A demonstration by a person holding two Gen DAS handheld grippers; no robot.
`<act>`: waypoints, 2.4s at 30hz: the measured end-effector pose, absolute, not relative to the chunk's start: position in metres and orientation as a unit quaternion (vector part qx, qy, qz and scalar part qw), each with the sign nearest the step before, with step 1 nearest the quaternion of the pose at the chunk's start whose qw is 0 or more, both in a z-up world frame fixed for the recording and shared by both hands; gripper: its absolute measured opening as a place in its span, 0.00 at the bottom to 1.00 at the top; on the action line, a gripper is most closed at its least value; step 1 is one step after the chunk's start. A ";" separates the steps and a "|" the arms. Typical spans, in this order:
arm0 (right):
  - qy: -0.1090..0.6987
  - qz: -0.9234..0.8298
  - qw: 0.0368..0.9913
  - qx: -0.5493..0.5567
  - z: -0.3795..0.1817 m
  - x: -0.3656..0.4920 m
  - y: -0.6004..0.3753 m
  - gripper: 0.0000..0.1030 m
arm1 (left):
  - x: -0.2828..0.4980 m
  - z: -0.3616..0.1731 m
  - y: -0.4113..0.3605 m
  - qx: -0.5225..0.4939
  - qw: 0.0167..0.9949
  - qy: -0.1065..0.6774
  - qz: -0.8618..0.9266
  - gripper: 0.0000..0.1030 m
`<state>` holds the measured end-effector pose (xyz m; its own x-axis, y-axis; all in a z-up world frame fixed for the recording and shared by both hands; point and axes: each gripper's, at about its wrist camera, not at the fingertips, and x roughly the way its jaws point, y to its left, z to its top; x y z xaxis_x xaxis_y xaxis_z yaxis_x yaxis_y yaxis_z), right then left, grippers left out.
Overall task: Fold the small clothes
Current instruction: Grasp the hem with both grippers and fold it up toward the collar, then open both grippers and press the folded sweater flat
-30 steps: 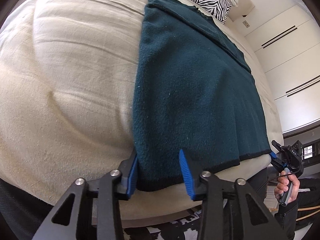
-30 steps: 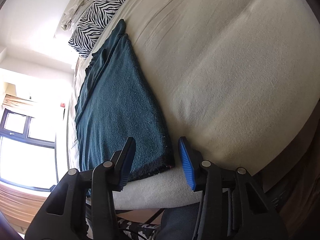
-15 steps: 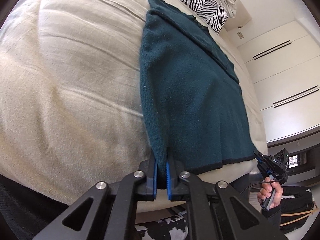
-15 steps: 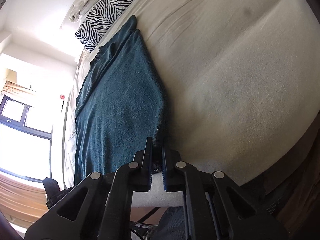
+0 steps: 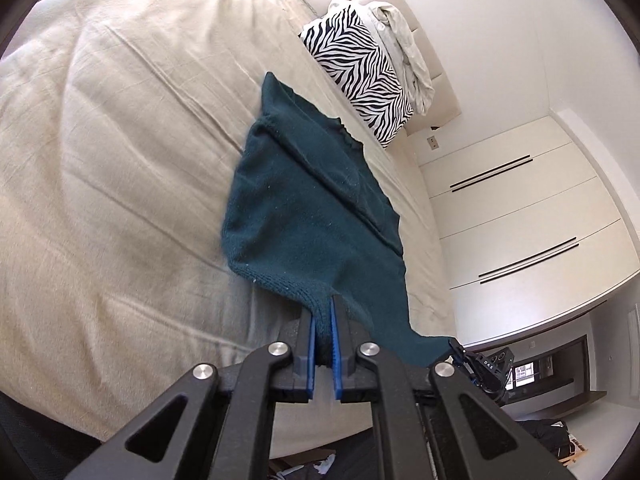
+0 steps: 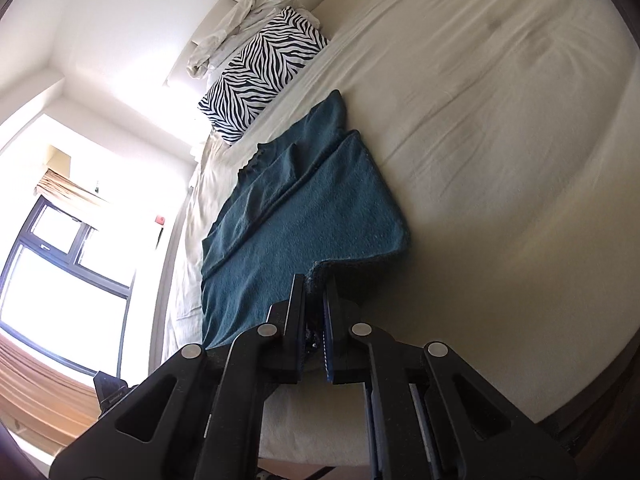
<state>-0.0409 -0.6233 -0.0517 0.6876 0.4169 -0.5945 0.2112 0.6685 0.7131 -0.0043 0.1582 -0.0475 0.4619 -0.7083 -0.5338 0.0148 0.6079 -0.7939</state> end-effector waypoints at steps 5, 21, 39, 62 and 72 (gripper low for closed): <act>0.378 0.065 0.833 0.398 -0.040 -0.013 -0.621 0.06 | 0.017 -0.043 0.163 -0.395 0.766 0.450 -0.233 0.07; 0.338 0.040 0.868 0.362 -0.012 0.113 -0.621 0.06 | 0.119 -0.034 0.166 -0.425 0.773 0.423 -0.208 0.07; 0.364 -0.027 0.881 0.302 -0.059 0.307 -0.606 0.06 | 0.292 -0.052 0.134 -0.378 0.803 0.431 -0.164 0.07; 0.395 -0.082 0.866 0.296 -0.120 0.369 -0.621 0.53 | 0.286 -0.082 0.110 -0.258 0.857 0.432 -0.116 0.64; 0.428 -0.057 0.866 0.250 -0.119 0.293 -0.618 0.53 | 0.224 -0.099 0.101 -0.227 0.859 0.443 -0.120 0.64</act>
